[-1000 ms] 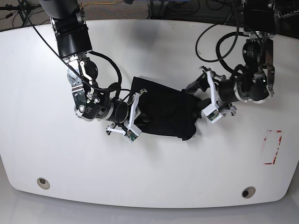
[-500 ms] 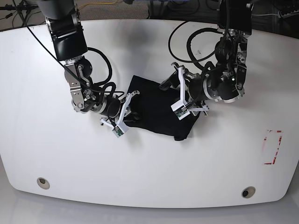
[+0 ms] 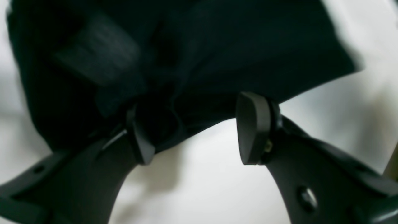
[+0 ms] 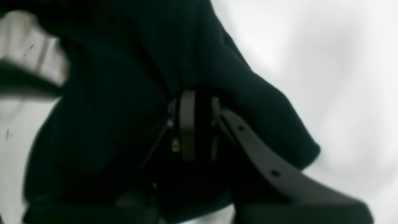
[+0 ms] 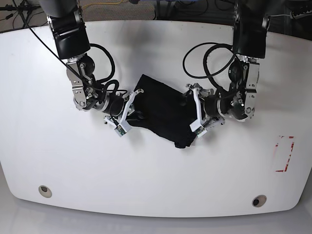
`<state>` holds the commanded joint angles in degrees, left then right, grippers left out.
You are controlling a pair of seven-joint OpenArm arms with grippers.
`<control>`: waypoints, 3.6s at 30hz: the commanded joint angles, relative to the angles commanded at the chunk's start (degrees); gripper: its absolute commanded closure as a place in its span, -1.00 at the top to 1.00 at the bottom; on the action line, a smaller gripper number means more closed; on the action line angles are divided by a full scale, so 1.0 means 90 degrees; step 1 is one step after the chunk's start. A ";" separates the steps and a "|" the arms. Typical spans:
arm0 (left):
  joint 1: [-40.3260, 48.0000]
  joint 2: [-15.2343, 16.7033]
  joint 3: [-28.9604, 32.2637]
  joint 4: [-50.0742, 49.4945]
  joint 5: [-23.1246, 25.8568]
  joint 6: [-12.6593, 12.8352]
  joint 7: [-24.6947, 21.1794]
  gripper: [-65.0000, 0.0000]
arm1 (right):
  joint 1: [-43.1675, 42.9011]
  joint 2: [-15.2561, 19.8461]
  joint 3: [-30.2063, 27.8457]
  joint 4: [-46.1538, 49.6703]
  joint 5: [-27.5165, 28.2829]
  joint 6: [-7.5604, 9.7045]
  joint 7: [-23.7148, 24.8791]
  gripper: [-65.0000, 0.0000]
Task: Fold the T-shirt properly
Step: 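Hold the bundle with both grippers and pull its ends apart to flatten, then fold the bundle end with the left gripper toward the right gripper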
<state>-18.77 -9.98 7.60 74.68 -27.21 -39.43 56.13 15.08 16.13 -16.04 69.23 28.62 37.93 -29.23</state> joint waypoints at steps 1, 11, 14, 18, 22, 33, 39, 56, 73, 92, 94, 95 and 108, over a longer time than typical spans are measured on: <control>-0.0068 -0.0127 0.0000 -0.0039 -0.0010 0.0000 -0.0049 0.13 | -0.0010 -0.0010 0.0000 0.0000 0.0000 0.0000 0.0000 -0.83; -0.1006 -0.1026 0.0010 -0.0723 0.0234 0.0020 -0.0635 0.13 | -0.0010 -0.0020 0.0000 0.0010 0.0000 0.0020 0.0000 -0.83; -0.1270 -0.1182 0.0000 -0.0850 0.0244 0.0000 -0.0674 0.13 | -0.0010 -0.0020 0.0000 0.0020 0.0000 0.0020 0.0000 -0.83; -0.1485 -0.1348 -0.0010 -0.0821 -0.0020 -0.0010 -0.0635 0.13 | -0.0010 -0.0020 0.0000 0.0029 0.0000 0.0020 0.0000 -0.83; -0.1465 -0.1348 0.0020 -0.0576 -0.0684 -0.0010 -0.0459 0.13 | -0.0010 -0.0029 0.0000 0.0029 0.0000 0.0020 0.0000 -0.83; -0.0781 -0.0313 0.0029 0.0762 -0.1817 0.0039 0.0547 0.13 | -0.0010 -0.0029 0.0000 0.0029 0.0000 0.0020 0.0000 -0.83; -0.0488 0.0352 0.0029 0.0674 -0.1631 0.0039 0.0772 0.13 | -0.0010 -0.0029 0.0000 0.0029 0.0000 0.0000 0.0000 -0.83; -0.0967 0.0635 0.0039 -0.1221 0.0332 0.0000 -0.0391 0.13 | -0.0010 -0.0020 0.0000 0.0029 0.0000 0.0029 0.0000 -0.83; -0.2217 -0.0068 0.0010 -0.2628 0.0567 -0.0020 -0.1250 0.13 | -0.0195 -0.0020 0.0000 0.0039 0.0000 0.0039 0.0000 -0.84; -0.0391 -0.0244 -0.0410 0.1338 -0.0352 -0.0010 0.0313 0.13 | -0.0313 -0.0029 0.0381 0.2266 0.0010 -0.0674 -0.0987 -0.83; -0.0127 -0.0225 -0.0391 0.1817 -0.0352 -0.0010 0.0400 0.13 | -0.0313 -0.0029 0.0449 0.2442 0.0010 -0.0684 -0.1114 -0.83; 0.0107 -0.0215 -0.0391 0.2110 -0.0352 -0.0010 0.0440 0.13 | -0.0322 -0.0020 0.0508 0.2549 0.0010 -0.0684 -0.1182 -0.83; 0.1495 -0.0098 0.0440 0.3009 -0.0303 0.0049 0.0449 0.13 | -0.0420 0.0000 0.0869 0.2413 -0.0342 -0.0625 -0.1270 -0.83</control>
<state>-5.32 -10.86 11.56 101.76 -29.93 -38.99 60.18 11.30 16.13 -8.22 90.95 25.54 32.31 -40.66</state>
